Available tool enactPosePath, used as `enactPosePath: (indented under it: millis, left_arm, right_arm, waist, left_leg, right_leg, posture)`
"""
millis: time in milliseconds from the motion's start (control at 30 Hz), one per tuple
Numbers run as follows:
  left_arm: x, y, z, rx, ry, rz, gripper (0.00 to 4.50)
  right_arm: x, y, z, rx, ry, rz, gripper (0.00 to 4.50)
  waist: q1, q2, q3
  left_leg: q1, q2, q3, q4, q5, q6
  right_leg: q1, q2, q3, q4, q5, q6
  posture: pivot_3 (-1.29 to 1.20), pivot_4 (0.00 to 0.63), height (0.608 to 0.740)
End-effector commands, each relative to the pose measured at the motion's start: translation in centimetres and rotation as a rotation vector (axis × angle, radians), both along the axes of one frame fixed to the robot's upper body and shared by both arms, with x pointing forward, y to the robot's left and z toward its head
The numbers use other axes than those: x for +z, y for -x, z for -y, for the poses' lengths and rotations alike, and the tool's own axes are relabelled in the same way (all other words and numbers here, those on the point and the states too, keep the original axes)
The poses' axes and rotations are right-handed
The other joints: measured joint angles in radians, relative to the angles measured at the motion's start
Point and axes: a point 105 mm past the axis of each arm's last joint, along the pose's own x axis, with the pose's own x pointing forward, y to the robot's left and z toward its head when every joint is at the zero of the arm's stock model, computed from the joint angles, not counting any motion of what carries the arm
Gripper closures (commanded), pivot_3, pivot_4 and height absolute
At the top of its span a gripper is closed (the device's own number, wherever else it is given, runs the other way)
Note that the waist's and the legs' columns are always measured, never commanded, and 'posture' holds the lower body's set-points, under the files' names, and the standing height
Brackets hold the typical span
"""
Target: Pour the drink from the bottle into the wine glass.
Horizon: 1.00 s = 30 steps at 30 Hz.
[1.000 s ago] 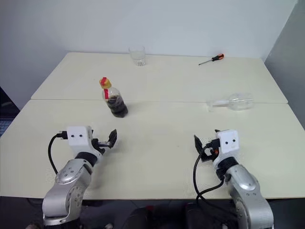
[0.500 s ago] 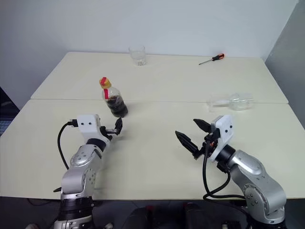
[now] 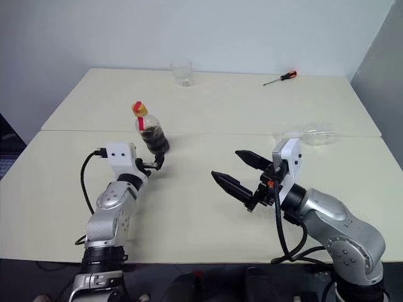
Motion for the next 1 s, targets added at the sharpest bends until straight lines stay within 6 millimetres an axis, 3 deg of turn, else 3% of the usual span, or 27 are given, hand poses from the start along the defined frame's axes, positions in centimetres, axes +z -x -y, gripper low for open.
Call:
enactPosePath:
  millis: [33, 600, 1000]
  left_arm:
    - [1.6, -0.6, 0.0, -0.013, -0.039, 0.069, 0.01]
    - [3.6, -4.5, -0.4, -0.007, -0.072, 0.167, 0.01]
    - [3.4, -6.8, 0.3, -0.033, -0.080, 0.175, 0.01]
  right_arm:
    - [1.2, 0.5, -0.3, 0.019, -0.012, 0.049, 0.00]
    - [1.5, -0.5, -0.4, -0.011, 0.004, 0.064, 0.00]
    - [1.8, -0.7, -0.1, -0.030, 0.016, 0.070, 0.00]
  waist:
    - [0.000, 0.000, 0.000]
    - [0.000, 0.000, 0.000]
    - [0.000, 0.000, 0.000]
  left_leg:
    - [0.000, 0.000, 0.000, 0.000, 0.000, 0.000]
    - [-0.001, -0.001, 0.000, 0.000, 0.000, 0.000]
    - [-0.002, -0.001, 0.001, 0.000, 0.000, 0.000]
  right_leg:
    - [0.000, 0.000, 0.000, 0.000, 0.000, 0.000]
    - [0.000, 0.000, -0.001, 0.000, 0.000, 0.000]
    - [-0.001, 0.000, -0.001, -0.001, 0.000, 0.000]
  posture:
    - [0.00, 0.150, 0.740]
    - [0.00, 0.150, 0.740]
    - [0.00, 0.150, 0.740]
